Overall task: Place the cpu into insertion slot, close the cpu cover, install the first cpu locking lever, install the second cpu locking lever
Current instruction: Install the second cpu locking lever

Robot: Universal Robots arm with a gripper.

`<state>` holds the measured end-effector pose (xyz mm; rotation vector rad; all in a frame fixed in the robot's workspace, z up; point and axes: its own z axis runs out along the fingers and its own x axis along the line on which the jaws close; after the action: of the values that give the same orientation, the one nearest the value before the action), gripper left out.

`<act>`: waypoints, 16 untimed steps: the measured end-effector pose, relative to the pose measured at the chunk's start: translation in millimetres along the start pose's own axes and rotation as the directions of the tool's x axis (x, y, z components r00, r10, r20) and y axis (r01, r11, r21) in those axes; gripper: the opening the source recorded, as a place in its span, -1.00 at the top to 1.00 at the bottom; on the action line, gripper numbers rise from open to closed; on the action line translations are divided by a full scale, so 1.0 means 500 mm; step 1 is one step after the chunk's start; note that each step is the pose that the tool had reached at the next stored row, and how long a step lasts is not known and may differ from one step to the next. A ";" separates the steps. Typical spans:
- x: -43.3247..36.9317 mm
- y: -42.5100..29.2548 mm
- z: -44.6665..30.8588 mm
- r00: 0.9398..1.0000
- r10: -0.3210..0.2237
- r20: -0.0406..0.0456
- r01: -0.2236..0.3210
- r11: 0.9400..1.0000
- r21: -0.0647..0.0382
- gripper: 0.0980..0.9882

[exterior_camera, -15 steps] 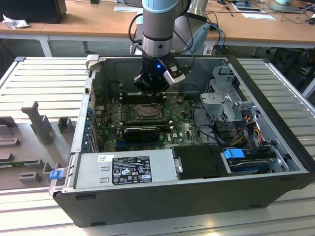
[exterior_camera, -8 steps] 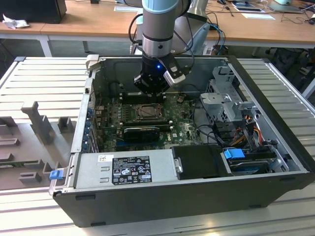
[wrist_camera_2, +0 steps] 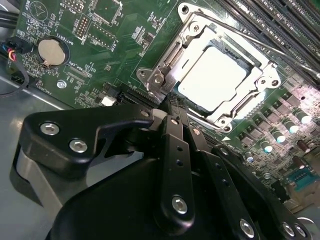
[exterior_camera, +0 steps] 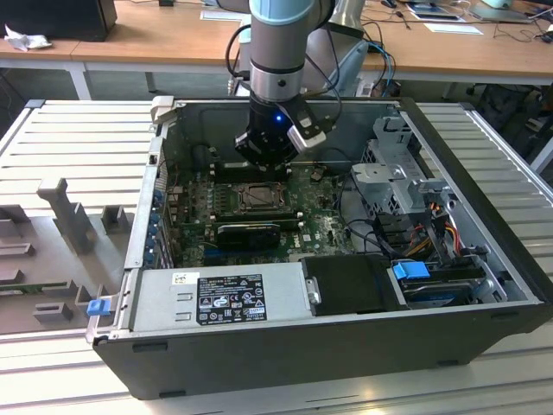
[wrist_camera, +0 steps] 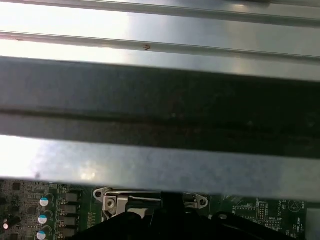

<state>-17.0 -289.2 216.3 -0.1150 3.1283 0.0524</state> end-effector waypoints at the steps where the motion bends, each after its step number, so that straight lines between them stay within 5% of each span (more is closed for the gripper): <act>1: 0.000 -0.004 0.000 1.000 0.000 0.000 0.000 1.000 0.000 0.98; 16: 0.001 -0.014 -0.007 1.000 0.000 0.000 0.000 1.000 -0.003 0.98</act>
<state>-17.0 -296.5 219.4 -0.1150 3.1281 0.0564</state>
